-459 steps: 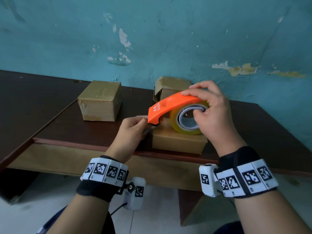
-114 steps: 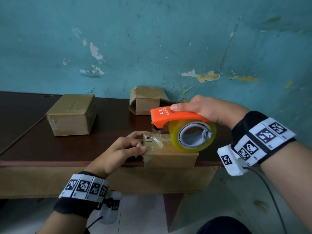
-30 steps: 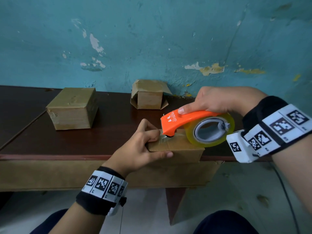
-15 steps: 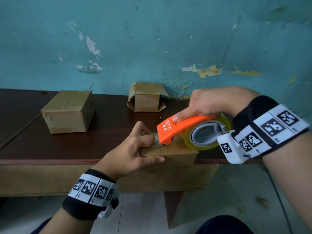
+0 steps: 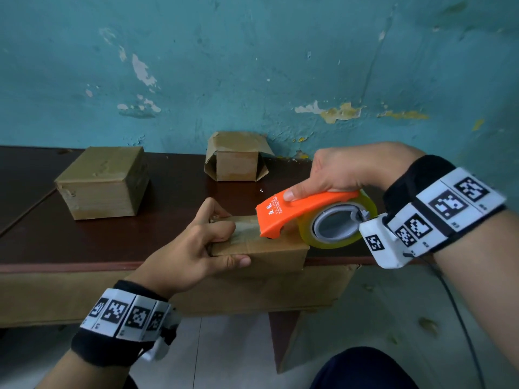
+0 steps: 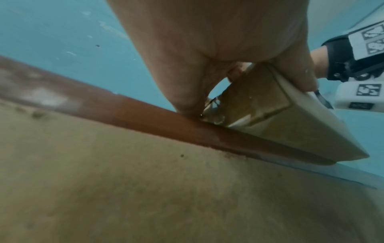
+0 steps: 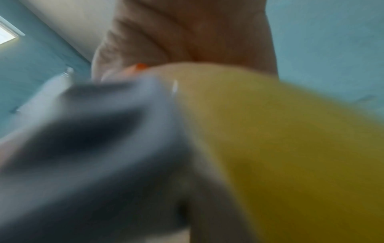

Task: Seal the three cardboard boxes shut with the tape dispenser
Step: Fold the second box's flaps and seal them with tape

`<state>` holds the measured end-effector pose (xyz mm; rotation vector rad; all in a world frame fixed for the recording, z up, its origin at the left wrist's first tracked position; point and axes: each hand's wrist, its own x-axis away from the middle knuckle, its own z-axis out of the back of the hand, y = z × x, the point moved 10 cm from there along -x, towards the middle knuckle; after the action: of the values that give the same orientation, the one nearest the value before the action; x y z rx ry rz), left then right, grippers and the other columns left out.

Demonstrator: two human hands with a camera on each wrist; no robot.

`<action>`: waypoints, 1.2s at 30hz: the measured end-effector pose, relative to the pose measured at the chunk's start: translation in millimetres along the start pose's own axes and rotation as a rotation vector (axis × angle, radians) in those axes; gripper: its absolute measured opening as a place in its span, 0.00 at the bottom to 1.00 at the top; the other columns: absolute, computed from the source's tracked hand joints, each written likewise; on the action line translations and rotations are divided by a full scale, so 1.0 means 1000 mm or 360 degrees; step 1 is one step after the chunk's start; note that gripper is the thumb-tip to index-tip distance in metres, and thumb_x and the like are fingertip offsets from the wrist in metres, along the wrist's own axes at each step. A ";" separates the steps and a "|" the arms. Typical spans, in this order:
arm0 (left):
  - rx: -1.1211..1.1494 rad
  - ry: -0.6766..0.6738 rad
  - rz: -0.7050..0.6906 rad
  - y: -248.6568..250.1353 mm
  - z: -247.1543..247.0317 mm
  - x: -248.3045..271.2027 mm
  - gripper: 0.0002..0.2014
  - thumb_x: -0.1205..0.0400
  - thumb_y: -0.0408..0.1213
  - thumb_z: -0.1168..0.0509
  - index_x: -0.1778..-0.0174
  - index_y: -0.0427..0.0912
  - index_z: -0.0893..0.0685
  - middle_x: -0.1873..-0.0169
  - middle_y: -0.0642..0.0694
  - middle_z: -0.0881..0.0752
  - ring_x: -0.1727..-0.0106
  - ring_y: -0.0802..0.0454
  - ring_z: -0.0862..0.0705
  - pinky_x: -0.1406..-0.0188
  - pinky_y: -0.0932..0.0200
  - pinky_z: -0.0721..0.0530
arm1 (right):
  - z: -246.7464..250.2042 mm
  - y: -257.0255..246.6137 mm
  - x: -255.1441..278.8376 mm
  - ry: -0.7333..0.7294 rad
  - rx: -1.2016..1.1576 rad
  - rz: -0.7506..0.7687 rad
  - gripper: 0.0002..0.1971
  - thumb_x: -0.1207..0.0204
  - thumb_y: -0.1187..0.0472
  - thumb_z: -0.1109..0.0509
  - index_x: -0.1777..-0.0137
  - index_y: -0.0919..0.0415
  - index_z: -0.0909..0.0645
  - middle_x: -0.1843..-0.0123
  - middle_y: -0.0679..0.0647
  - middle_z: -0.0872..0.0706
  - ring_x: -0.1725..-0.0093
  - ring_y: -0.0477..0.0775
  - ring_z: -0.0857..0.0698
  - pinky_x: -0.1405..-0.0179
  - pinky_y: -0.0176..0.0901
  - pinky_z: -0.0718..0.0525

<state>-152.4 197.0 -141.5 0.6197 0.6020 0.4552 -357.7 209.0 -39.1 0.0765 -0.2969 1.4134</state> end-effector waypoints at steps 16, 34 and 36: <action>0.0141 0.0095 0.0001 -0.003 0.009 0.004 0.23 0.25 0.59 0.22 0.68 0.53 0.28 0.47 0.47 0.28 0.51 0.48 0.22 0.57 0.58 0.21 | -0.025 0.057 -0.001 -0.0116 -0.0281 -0.0021 0.42 0.52 0.17 0.31 0.70 0.61 0.10 0.70 0.55 0.11 0.69 0.53 0.15 0.53 0.50 0.17; 0.0082 0.0069 -0.0022 -0.007 0.011 0.002 0.19 0.24 0.59 0.23 0.67 0.63 0.29 0.47 0.49 0.29 0.49 0.49 0.22 0.51 0.66 0.22 | -0.038 0.078 -0.016 -0.0173 -0.0265 -0.0038 0.51 0.58 0.10 0.32 0.64 0.63 0.08 0.62 0.60 0.06 0.67 0.53 0.11 0.46 0.55 0.12; 0.0082 0.0070 -0.0006 -0.010 0.013 0.001 0.19 0.24 0.59 0.23 0.67 0.63 0.28 0.47 0.48 0.28 0.49 0.50 0.22 0.51 0.66 0.22 | -0.036 0.084 -0.015 -0.0184 -0.0255 -0.0053 0.54 0.58 0.10 0.33 0.62 0.65 0.08 0.62 0.61 0.06 0.66 0.55 0.10 0.43 0.57 0.11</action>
<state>-140.7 185.3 -139.8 0.6590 0.6586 0.4518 -435.9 216.2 -88.1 0.0318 -0.5011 1.3498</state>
